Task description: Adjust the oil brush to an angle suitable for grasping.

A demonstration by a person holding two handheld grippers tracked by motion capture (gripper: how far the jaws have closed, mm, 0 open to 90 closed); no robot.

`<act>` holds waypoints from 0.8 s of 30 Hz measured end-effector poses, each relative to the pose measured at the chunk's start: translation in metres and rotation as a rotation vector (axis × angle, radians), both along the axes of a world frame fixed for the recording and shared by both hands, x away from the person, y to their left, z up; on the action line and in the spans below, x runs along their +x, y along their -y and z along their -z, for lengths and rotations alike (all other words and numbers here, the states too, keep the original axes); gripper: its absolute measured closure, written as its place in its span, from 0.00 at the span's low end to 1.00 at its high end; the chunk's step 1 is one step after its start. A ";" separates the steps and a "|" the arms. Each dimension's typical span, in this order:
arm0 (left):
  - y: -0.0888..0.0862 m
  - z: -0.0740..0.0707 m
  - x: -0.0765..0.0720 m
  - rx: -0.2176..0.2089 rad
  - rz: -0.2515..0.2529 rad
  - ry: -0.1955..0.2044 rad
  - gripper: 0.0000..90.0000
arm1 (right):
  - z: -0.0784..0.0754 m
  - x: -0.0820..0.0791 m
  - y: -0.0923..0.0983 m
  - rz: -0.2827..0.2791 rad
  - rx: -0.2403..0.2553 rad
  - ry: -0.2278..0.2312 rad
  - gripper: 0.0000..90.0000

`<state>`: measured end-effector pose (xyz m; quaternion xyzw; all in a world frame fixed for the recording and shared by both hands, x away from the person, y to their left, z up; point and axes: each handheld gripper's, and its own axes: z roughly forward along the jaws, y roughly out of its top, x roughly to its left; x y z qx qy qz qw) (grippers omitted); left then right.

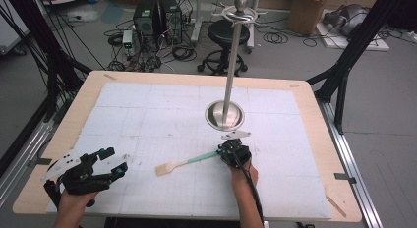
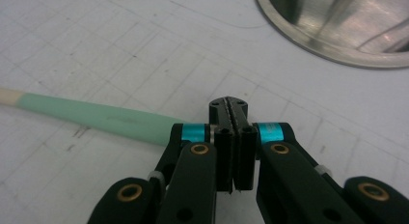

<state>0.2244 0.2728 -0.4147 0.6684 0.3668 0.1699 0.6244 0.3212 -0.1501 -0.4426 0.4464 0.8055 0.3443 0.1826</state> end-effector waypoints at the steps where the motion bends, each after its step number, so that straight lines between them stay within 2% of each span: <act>1: 0.000 0.000 0.000 0.000 0.000 0.000 0.22 | 0.000 0.000 0.000 0.000 0.000 0.000 1.00; 3: 0.000 0.000 0.000 0.000 0.000 -0.002 0.22 | 0.000 -0.001 -0.003 -0.020 -0.005 0.006 1.00; 4: 0.000 0.000 0.000 -0.002 0.001 -0.002 0.22 | 0.000 -0.002 -0.005 -0.041 0.012 -0.005 1.00; 15: 0.001 0.000 0.000 0.015 0.008 -0.006 0.22 | 0.003 -0.009 -0.026 -0.094 0.075 -0.014 1.00; 18: 0.002 0.000 0.000 0.017 0.016 -0.006 0.22 | 0.004 -0.011 -0.033 -0.126 0.086 -0.012 1.00; 22: 0.002 0.000 0.000 0.014 0.013 -0.005 0.22 | 0.002 -0.013 -0.034 -0.131 0.103 -0.003 0.99; 24: 0.001 0.000 0.000 0.016 0.011 -0.004 0.22 | -0.005 -0.017 -0.027 -0.114 0.123 0.026 0.94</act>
